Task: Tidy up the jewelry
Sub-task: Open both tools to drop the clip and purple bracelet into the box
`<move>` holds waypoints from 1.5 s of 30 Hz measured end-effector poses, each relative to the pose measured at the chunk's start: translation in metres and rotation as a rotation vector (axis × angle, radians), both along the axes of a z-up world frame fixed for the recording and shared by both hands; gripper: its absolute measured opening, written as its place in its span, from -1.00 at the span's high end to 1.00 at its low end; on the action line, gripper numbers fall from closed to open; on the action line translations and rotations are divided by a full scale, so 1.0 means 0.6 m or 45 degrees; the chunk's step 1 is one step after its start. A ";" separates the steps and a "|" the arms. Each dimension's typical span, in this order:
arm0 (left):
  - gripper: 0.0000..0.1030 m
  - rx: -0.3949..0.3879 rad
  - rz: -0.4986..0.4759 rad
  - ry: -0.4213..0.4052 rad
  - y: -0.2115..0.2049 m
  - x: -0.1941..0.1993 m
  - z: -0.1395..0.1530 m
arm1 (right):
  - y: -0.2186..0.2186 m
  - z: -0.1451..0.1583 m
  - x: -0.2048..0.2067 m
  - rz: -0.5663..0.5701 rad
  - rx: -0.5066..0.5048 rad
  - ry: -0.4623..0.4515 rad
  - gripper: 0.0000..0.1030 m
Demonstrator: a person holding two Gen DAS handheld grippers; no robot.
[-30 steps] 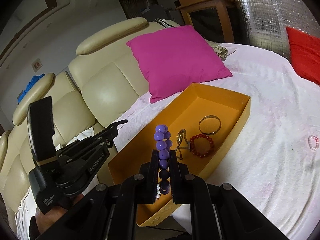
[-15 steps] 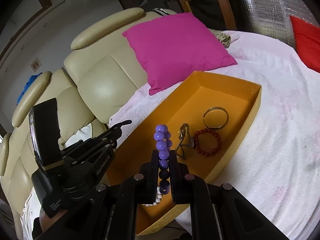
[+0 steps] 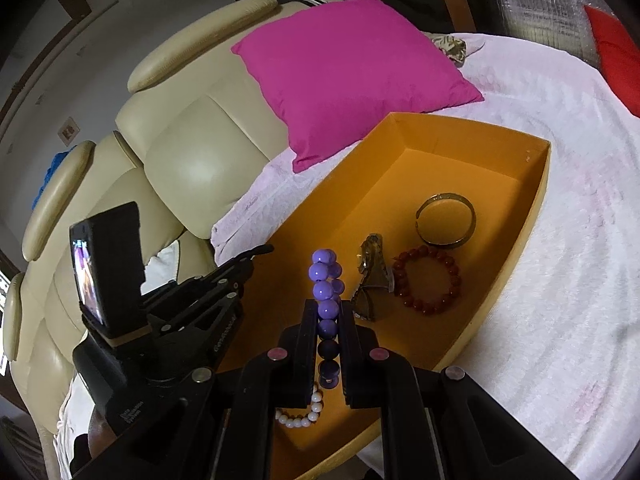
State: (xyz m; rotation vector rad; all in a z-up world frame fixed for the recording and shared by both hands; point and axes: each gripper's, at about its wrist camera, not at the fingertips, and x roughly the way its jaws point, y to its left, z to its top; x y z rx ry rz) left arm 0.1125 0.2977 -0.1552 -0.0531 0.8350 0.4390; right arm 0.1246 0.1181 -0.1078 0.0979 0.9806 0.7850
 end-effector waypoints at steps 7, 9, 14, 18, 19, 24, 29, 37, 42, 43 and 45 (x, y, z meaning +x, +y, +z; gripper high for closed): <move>0.87 0.013 -0.004 0.042 0.002 0.020 -0.017 | 0.004 -0.012 0.010 -0.008 -0.013 0.005 0.79; 0.87 0.013 -0.002 0.055 0.004 0.024 -0.022 | 0.007 -0.016 0.012 -0.003 -0.024 0.002 0.79; 0.87 0.009 -0.006 0.077 0.005 0.034 -0.029 | 0.008 -0.020 0.015 0.006 -0.034 0.009 0.79; 0.87 0.009 -0.010 0.094 0.004 0.042 -0.034 | 0.008 -0.024 0.021 -0.006 -0.033 0.021 0.78; 0.87 0.010 -0.012 0.099 0.005 0.043 -0.035 | 0.007 -0.025 0.022 -0.011 -0.035 0.023 0.78; 0.85 0.016 -0.026 0.118 0.002 0.046 -0.038 | 0.004 -0.033 0.028 -0.028 -0.054 0.056 0.73; 0.68 0.016 -0.033 0.119 -0.002 0.042 -0.033 | -0.008 -0.034 0.030 -0.052 -0.047 0.087 0.54; -0.19 0.075 -0.031 0.060 -0.025 0.026 0.005 | -0.042 0.004 0.021 -0.100 -0.010 0.034 0.53; -0.19 0.091 -0.042 0.010 -0.043 0.013 0.042 | -0.080 0.031 0.013 -0.146 0.027 0.018 0.53; -0.20 0.091 -0.049 -0.005 -0.048 0.010 0.050 | -0.086 0.035 0.012 -0.153 0.032 0.016 0.52; -0.20 0.105 -0.061 -0.027 -0.061 0.003 0.067 | -0.105 0.045 0.006 -0.174 0.045 0.008 0.41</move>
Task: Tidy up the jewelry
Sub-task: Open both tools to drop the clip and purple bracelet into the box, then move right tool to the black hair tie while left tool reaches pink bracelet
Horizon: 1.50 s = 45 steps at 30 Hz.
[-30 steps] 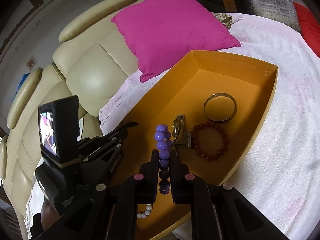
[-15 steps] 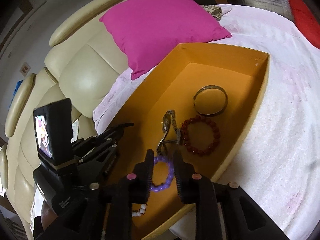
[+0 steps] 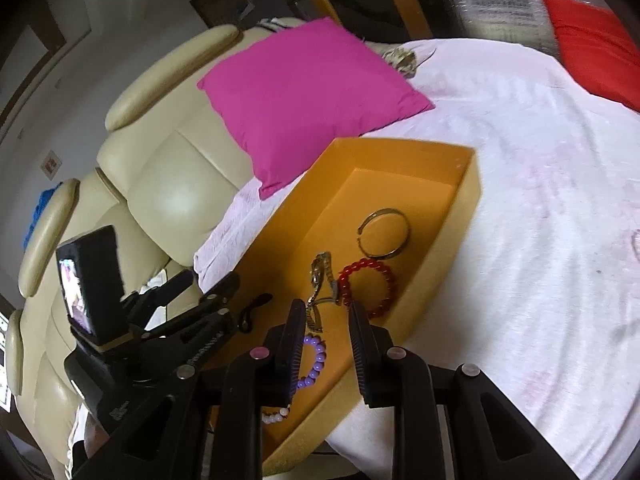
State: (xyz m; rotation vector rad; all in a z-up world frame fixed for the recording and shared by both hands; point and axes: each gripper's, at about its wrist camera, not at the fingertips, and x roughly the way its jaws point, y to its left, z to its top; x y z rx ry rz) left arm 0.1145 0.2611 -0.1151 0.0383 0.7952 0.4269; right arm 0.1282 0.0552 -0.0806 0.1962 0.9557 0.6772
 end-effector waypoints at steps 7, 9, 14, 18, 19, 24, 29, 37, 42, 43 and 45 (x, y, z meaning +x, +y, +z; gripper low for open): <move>-0.24 0.054 -0.052 -0.064 -0.060 -0.026 0.056 | -0.084 0.043 -0.024 -0.092 0.061 -0.070 -0.05; -0.24 0.075 -0.073 -0.079 -0.085 -0.031 0.074 | -0.117 0.056 -0.031 -0.122 0.072 -0.091 -0.05; -0.45 0.130 -0.141 -0.121 -0.155 -0.041 0.111 | -0.213 0.084 -0.042 -0.226 0.113 -0.136 -0.08; -0.49 0.197 -0.217 -0.155 -0.222 -0.044 0.134 | -0.296 0.096 -0.048 -0.323 0.137 -0.166 -0.10; -0.50 0.216 -0.240 -0.158 -0.241 -0.042 0.140 | -0.319 0.098 -0.048 -0.352 0.146 -0.170 -0.11; -0.50 0.275 -0.345 -0.162 -0.321 -0.024 0.152 | -0.426 0.095 -0.044 -0.494 0.188 -0.179 -0.12; -0.50 0.298 -0.457 -0.136 -0.402 0.009 0.146 | -0.534 0.069 -0.032 -0.655 0.232 -0.162 -0.12; -0.50 0.313 -0.575 -0.096 -0.504 0.053 0.119 | -0.671 0.015 -0.015 -0.848 0.248 -0.092 -0.12; -0.50 0.309 -0.619 -0.063 -0.550 0.082 0.095 | -0.743 -0.007 -0.004 -0.940 0.255 -0.045 -0.12; -0.50 0.306 -0.626 -0.058 -0.557 0.089 0.091 | -0.753 -0.010 -0.001 -0.955 0.252 -0.037 -0.12; -0.50 0.301 -0.642 -0.045 -0.570 0.104 0.079 | -0.775 -0.017 0.000 -0.975 0.252 -0.017 -0.12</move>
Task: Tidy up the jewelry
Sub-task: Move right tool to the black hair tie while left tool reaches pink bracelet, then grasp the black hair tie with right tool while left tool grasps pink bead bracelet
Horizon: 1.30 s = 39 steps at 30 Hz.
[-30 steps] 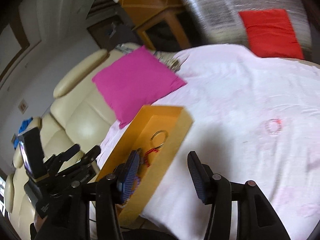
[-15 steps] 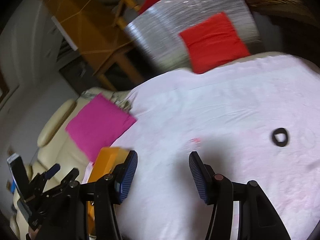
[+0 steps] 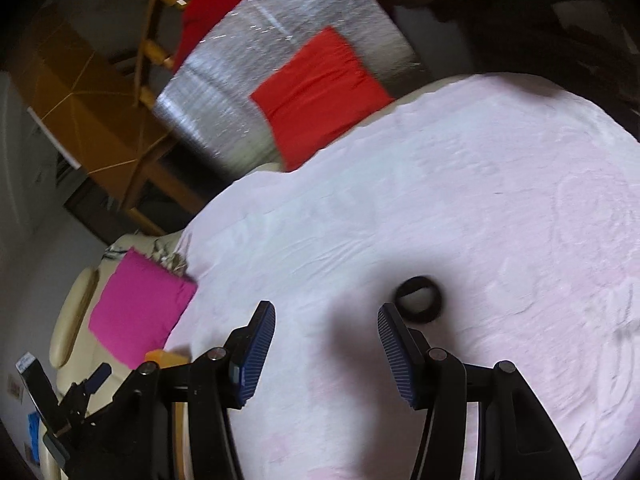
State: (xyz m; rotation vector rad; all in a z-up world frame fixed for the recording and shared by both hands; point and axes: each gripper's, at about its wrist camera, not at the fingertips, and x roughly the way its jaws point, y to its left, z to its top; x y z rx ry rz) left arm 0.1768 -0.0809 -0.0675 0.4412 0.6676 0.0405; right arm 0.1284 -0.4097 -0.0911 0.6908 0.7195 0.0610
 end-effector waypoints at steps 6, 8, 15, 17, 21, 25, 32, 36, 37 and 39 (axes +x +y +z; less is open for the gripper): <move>-0.50 -0.037 -0.006 0.078 -0.022 0.051 -0.055 | -0.053 -0.025 0.014 -0.045 0.001 0.077 -0.12; -0.50 -0.073 -0.006 0.122 -0.021 0.069 -0.081 | -0.064 -0.033 0.022 -0.054 0.007 0.097 -0.12; -0.50 -0.273 -0.029 0.236 0.002 0.121 -0.152 | -0.047 -0.062 0.065 -0.003 -0.064 0.177 -0.12; -0.50 -0.330 -0.069 0.268 0.007 0.133 -0.167 | -0.028 -0.073 0.081 0.034 -0.125 0.213 -0.12; -0.50 -0.372 -0.106 0.319 0.005 0.150 -0.183 | 0.000 -0.093 0.100 0.059 -0.218 0.286 -0.12; -0.50 -0.390 -0.127 0.315 -0.003 0.165 -0.181 | 0.013 -0.107 0.109 0.028 -0.316 0.338 -0.12; -0.50 -0.396 -0.185 0.327 -0.031 0.180 -0.182 | 0.048 -0.121 0.113 0.018 -0.563 0.345 0.14; -0.50 -0.435 -0.208 0.368 -0.041 0.192 -0.193 | 0.056 -0.118 0.113 0.003 -0.607 0.327 0.35; -0.50 -0.442 -0.207 0.374 -0.041 0.194 -0.196 | 0.058 -0.117 0.114 0.000 -0.616 0.324 0.38; -0.50 -0.473 -0.207 0.387 -0.037 0.197 -0.200 | 0.063 -0.116 0.120 0.003 -0.618 0.315 0.48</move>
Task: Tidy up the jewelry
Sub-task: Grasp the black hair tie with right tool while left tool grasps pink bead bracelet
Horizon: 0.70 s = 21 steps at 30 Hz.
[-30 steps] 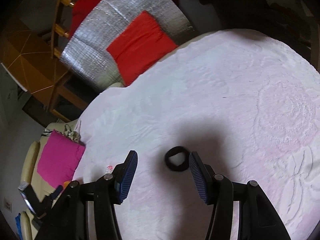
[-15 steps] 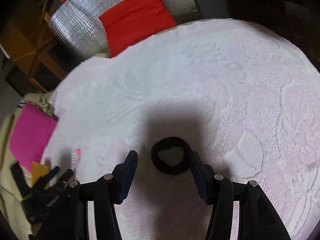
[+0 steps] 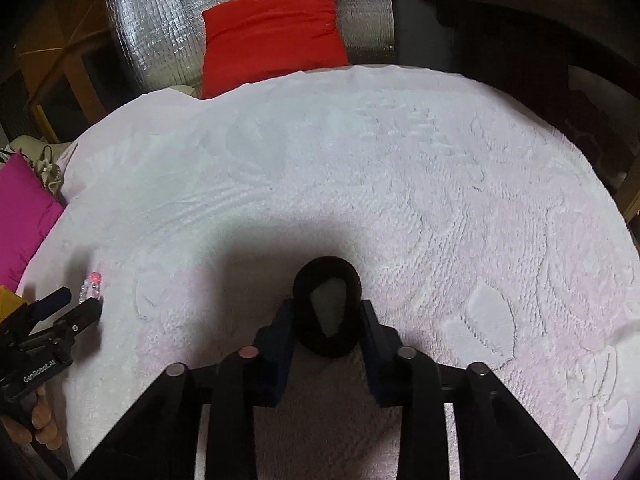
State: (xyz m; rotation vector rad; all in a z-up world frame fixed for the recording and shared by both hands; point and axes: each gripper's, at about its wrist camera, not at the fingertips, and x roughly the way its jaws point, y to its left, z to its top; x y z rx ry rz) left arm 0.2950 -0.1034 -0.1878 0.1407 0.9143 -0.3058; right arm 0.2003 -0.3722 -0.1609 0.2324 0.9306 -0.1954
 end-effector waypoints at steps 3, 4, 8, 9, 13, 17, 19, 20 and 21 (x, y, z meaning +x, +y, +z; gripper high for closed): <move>-0.36 -0.074 -0.003 0.024 0.006 0.004 -0.003 | 0.005 0.002 -0.003 -0.003 -0.008 -0.008 0.52; -0.28 -0.084 -0.006 0.025 0.005 0.003 -0.003 | 0.005 0.003 -0.005 -0.006 -0.005 -0.012 0.53; 0.26 -0.093 -0.028 -0.001 0.002 -0.003 0.002 | 0.008 0.008 -0.009 -0.008 0.040 -0.019 0.57; 0.31 -0.094 -0.031 -0.003 0.002 -0.004 0.003 | 0.010 0.008 -0.008 -0.006 0.040 -0.018 0.57; 0.72 -0.113 -0.036 -0.001 0.006 -0.006 0.006 | 0.018 0.012 -0.010 0.001 0.048 -0.023 0.57; 0.85 -0.117 -0.040 -0.005 0.010 -0.012 0.009 | 0.026 0.019 -0.014 0.009 0.064 -0.036 0.57; 0.85 -0.126 -0.037 -0.005 0.013 -0.015 0.013 | 0.029 0.021 -0.017 0.006 0.062 -0.043 0.57; 0.85 -0.129 -0.033 -0.008 0.015 -0.017 0.016 | 0.029 0.022 -0.019 0.006 0.064 -0.044 0.57; 0.85 -0.134 -0.028 -0.014 0.019 -0.020 0.020 | 0.030 0.023 -0.020 0.004 0.067 -0.046 0.57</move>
